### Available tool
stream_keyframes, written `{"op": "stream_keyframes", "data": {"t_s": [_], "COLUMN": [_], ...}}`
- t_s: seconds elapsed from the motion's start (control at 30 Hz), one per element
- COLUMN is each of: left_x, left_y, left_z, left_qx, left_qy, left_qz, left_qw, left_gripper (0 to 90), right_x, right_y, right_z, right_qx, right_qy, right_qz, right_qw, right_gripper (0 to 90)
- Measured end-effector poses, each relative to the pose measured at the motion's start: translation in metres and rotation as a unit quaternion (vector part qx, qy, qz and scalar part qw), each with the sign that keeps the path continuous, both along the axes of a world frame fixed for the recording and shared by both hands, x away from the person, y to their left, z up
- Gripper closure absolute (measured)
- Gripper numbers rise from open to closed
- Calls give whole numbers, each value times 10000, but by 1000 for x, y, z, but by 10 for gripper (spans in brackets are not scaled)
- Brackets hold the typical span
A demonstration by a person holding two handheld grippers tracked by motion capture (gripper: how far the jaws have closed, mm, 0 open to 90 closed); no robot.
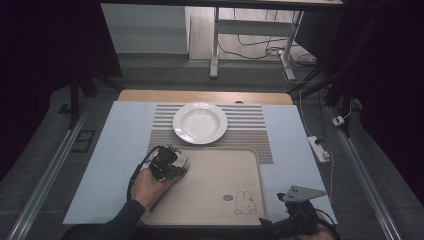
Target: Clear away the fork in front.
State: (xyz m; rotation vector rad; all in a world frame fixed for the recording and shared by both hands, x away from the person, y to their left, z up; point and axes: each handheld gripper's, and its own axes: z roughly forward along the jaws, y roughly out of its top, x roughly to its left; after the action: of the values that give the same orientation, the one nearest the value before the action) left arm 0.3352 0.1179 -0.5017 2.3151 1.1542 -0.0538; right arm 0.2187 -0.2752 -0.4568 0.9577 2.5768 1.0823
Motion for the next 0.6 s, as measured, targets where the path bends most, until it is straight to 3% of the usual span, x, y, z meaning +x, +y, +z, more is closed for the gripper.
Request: {"op": "stream_keyframes", "data": {"t_s": [0.13, 0.2, 0.27, 0.43, 0.6], "left_x": [-3, -3, -2, 4, 11], "left_y": [-14, -14, -13, 3, 21], "left_z": [-11, -11, -10, -11, -11], "left_qx": [321, 289, 425, 507, 458], "left_qy": [37, 27, -71, -64, 28], "left_qz": [-166, -142, -29, 281, 524], "left_qw": [9993, 9995, 9991, 9983, 9976], "left_gripper": [892, 892, 893, 893, 893], "right_x": [0, 0, 0, 1, 1], "right_y": [0, 0, 0, -1, 0], "right_z": [0, 0, 0, 0, -1], "right_qx": [10, 9, 14, 32, 33], "right_qy": [20, 24, 38, 66, 89], "right_qz": [-1, 6, 2, 2, 29], "right_qw": [10000, 10000, 10000, 10000, 10000], "right_gripper": [8, 8, 9, 10, 11]}}
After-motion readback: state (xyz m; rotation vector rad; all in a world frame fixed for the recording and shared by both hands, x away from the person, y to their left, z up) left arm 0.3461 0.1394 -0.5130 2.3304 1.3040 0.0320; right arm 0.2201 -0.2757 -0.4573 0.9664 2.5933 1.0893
